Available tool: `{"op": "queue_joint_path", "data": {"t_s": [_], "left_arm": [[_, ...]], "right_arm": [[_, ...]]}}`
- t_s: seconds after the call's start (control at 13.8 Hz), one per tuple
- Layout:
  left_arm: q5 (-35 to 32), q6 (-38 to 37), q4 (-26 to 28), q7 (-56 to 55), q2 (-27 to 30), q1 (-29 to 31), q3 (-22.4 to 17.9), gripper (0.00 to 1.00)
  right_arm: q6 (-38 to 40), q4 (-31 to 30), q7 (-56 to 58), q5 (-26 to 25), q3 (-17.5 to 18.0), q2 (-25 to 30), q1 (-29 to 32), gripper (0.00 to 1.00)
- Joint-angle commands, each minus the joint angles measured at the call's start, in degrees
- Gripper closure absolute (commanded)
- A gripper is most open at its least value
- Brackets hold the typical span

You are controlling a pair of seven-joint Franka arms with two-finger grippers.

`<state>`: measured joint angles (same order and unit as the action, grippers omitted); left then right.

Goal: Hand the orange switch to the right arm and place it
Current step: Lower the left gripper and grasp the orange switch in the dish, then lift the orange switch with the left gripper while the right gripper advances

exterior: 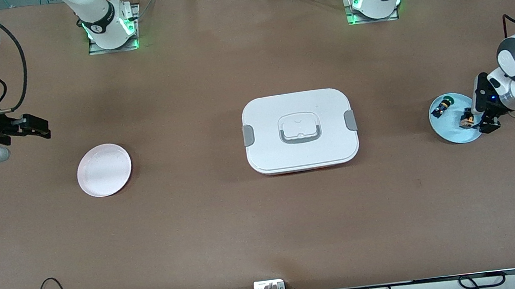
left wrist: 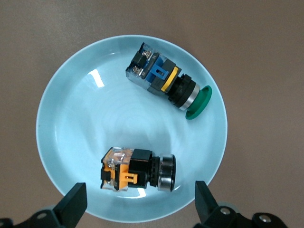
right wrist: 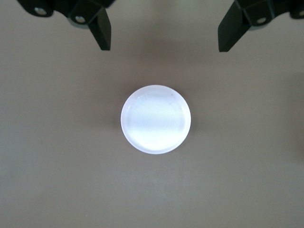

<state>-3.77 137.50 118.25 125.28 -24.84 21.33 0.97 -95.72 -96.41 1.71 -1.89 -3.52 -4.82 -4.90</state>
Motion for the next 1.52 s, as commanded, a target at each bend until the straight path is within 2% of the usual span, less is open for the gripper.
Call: {"op": "queue_joint_path", "data": {"t_s": [0.0, 0.22, 0.43, 0.51, 0.65, 0.94, 1.01, 1.09, 1.16, 1.3, 1.45], "left_arm": [[2.18, 0.66, -0.47, 2.69, -1.08, 0.91, 0.61, 0.00], [2.19, 1.98, -0.39, 2.86, -1.96, 0.91, 0.61, 0.00], [3.59, 2.51, -0.30, 2.95, -2.75, 0.91, 0.61, 0.00], [3.68, 2.51, -0.30, 2.95, -2.84, 0.91, 0.61, 0.00], [3.68, 2.77, -0.39, 4.17, -3.11, 0.91, 0.61, 0.01], [4.29, 3.48, -0.47, 5.41, -3.46, 0.91, 0.61, 0.10], [4.29, 3.48, -0.47, 5.41, -3.46, 0.91, 0.61, 0.18], [4.29, 3.48, -0.56, 5.41, -3.46, 0.91, 0.61, 0.31], [4.29, 3.48, -0.65, 5.41, -3.46, 0.91, 0.61, 0.54], [4.38, 3.48, -1.00, 5.32, -3.28, 0.91, 0.70, 0.81], [8.14, 2.60, -1.09, 4.97, -2.93, 0.82, 0.96, 0.89]], "right_arm": [[2.47, 0.88, 0.40, 3.37, 0.01, 0.43, -0.37, 0.00], [2.39, 0.88, 0.92, 11.10, -0.08, -0.45, -0.11, 0.00], [2.56, 0.79, 0.92, 14.18, 0.01, -0.89, -3.61, 0.00], [3.52, 0.79, 0.84, 16.81, 0.01, -0.89, -4.58, 0.00], [3.88, 0.79, 0.14, 28.54, -0.08, -1.32, -5.82, 0.00], [3.97, 0.61, 0.92, 54.48, -0.08, -5.01, -5.73, 0.00], [3.88, 0.61, 1.01, 59.24, -0.08, -6.06, -5.91, 0.00], [3.88, 0.61, 2.32, 63.29, -0.08, -7.03, -6.26, 0.00], [3.27, 0.61, 3.81, 66.20, -0.08, -7.83, -7.05, 0.00], [2.04, 0.61, 5.84, 73.39, -0.08, -10.98, -8.45, 0.00], [1.51, 0.61, 11.09, 80.00, -0.08, -13.62, -10.12, 0.00]]}}
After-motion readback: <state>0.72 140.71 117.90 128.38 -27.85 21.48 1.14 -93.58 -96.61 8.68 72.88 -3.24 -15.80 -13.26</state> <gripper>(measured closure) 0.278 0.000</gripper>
